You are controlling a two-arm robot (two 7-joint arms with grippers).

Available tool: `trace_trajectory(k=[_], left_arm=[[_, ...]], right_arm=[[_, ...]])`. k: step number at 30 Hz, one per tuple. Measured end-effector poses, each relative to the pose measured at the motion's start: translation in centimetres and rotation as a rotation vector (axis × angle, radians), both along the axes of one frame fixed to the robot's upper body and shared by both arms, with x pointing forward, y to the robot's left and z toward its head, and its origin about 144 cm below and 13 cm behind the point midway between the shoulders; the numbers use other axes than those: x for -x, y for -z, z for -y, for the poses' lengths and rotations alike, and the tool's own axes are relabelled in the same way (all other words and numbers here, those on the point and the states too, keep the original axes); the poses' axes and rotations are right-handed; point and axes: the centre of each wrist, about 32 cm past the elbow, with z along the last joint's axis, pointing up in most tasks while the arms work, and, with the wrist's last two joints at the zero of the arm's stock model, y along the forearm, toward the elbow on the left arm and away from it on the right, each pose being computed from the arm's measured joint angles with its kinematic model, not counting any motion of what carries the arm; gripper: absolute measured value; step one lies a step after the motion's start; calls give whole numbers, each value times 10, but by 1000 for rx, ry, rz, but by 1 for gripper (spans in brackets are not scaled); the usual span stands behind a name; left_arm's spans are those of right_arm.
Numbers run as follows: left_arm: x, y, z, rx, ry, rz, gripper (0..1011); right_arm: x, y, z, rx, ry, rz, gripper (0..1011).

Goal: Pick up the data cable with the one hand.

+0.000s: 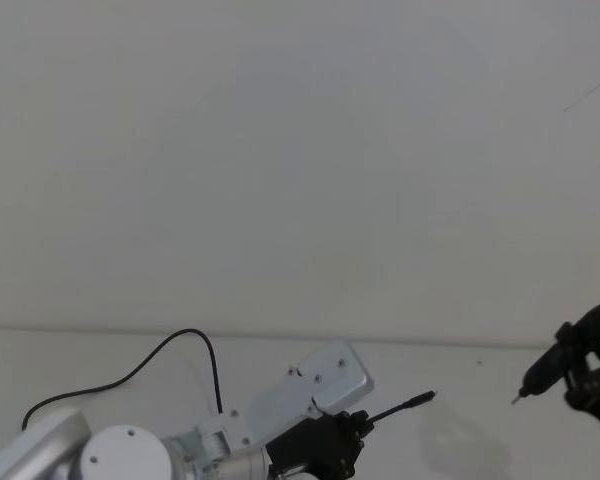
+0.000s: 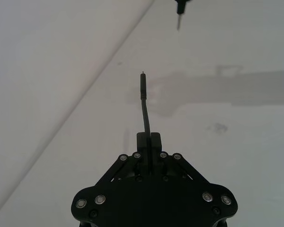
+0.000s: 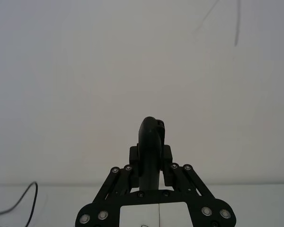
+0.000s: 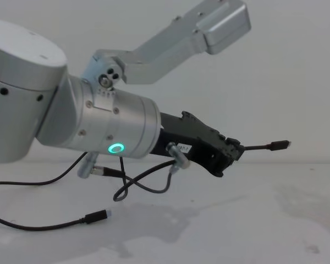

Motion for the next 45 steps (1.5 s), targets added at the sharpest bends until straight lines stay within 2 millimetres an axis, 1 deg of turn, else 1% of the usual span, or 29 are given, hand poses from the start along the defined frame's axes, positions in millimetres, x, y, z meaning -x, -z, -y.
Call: trace_trajectory(k=[5, 13, 18, 31, 36, 45], left_arm=[[-1, -4, -7, -3, 35, -17, 41], [-1, -6, -14, 1, 74, -45, 41], [-1, -7, -16, 22, 97, -56, 41], [0, -9, -18, 60, 131, -71, 41], [0, -9, -19, 67, 137, -73, 41], [0, -9, -19, 74, 144, -76, 41]], right_arm=[[2, -4, 6, -58, 14, 11, 268], [2, -6, 7, -126, 13, 4, 268], [2, -4, 3, -154, 2, -16, 268], [-4, 5, -24, -219, -80, -91, 268], [-6, 3, -32, -232, -107, -100, 268], [-6, -4, -35, -232, -127, -93, 268]])
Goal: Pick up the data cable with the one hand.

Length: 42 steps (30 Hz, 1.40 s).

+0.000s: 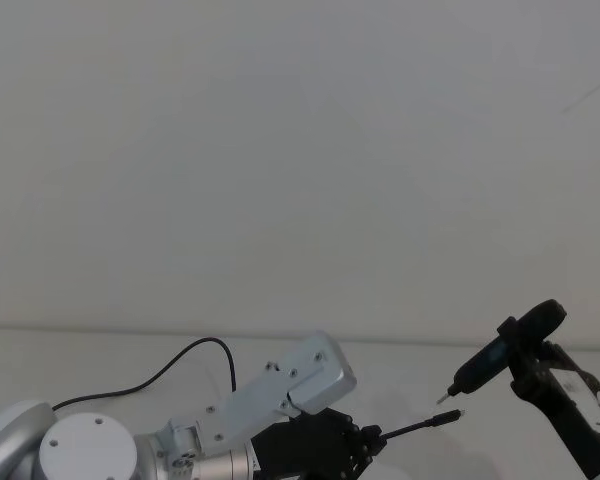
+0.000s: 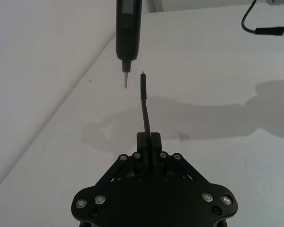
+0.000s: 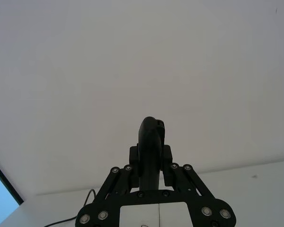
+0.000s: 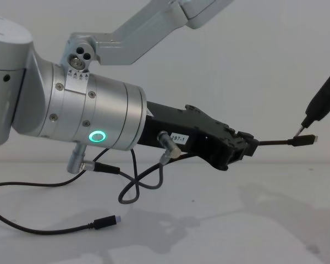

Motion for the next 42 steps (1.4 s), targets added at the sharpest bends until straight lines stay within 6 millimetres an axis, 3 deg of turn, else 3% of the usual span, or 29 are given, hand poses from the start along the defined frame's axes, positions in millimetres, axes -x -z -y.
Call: trace_trajectory(k=[17, 42], left_arm=[[0, 0, 0, 6, 4, -2, 41], [0, 0, 0, 7, 6, -3, 41]], right_arm=[[15, -18, 17, 45, 16, 5, 268], [24, -22, 20, 51, -14, -22, 268]])
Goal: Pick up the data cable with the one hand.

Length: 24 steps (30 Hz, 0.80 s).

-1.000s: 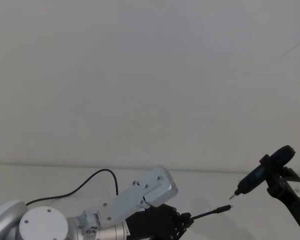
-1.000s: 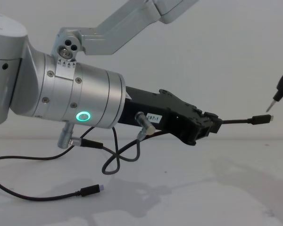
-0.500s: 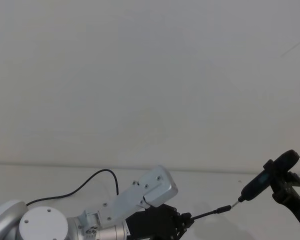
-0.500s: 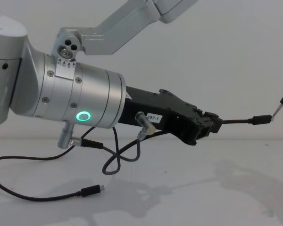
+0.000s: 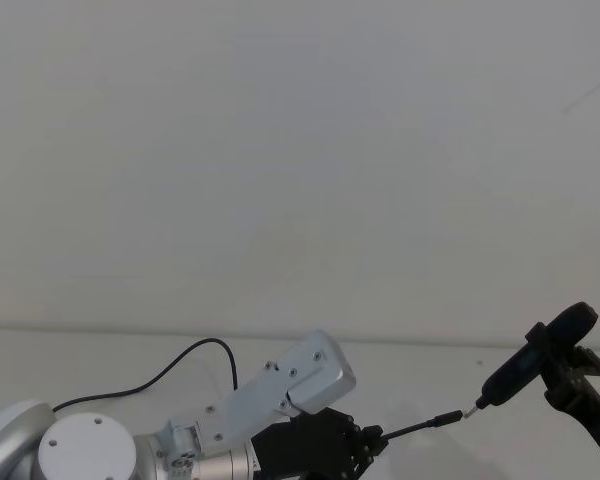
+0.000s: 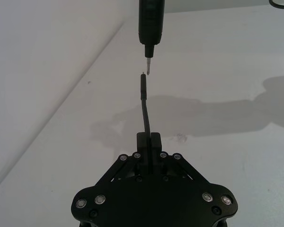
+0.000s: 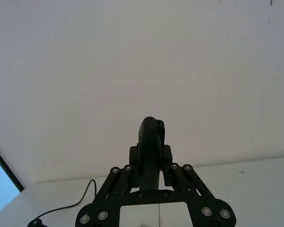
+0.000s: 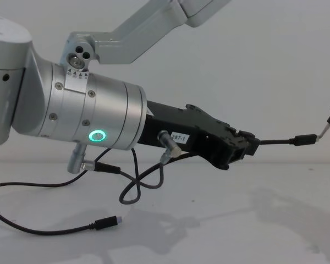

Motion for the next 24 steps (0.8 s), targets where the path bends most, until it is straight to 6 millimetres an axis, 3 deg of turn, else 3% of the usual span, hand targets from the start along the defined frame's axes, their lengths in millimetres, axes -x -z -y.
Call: trace_trajectory(k=[24], left_arm=[[0, 0, 0, 0, 0, 0, 41]], right_arm=[[-5, 3, 1, 25, 2, -3, 268]])
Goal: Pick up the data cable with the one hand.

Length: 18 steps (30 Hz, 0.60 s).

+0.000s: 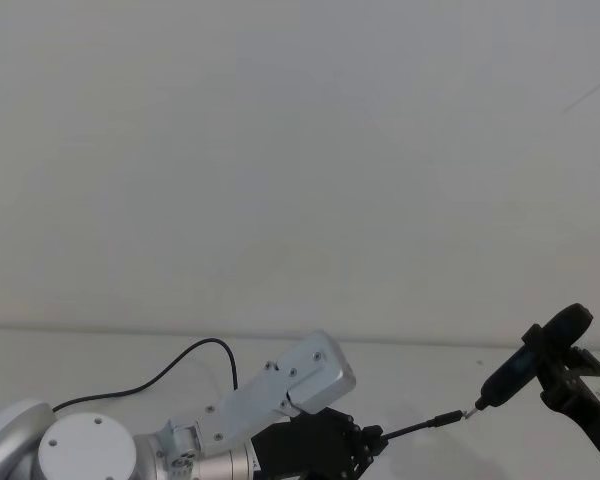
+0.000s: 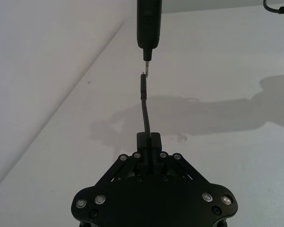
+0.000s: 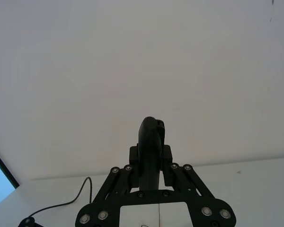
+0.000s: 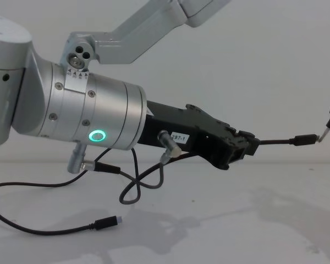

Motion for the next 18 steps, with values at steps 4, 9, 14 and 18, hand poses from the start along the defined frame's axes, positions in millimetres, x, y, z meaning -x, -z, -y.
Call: trace_trajectory(k=[4, 9, 14, 18], left_arm=[[0, 0, 0, 0, 0, 0, 41], [0, 0, 0, 0, 0, 0, 41], [0, 0, 0, 0, 0, 0, 41], [0, 0, 0, 0, 0, 0, 41]], right_arm=[[-1, 0, 0, 2, 0, 2, 268], [-2, 0, 1, 4, 2, 5, 268], [-3, 0, 1, 4, 3, 7, 268], [-4, 0, 1, 2, 3, 10, 268]])
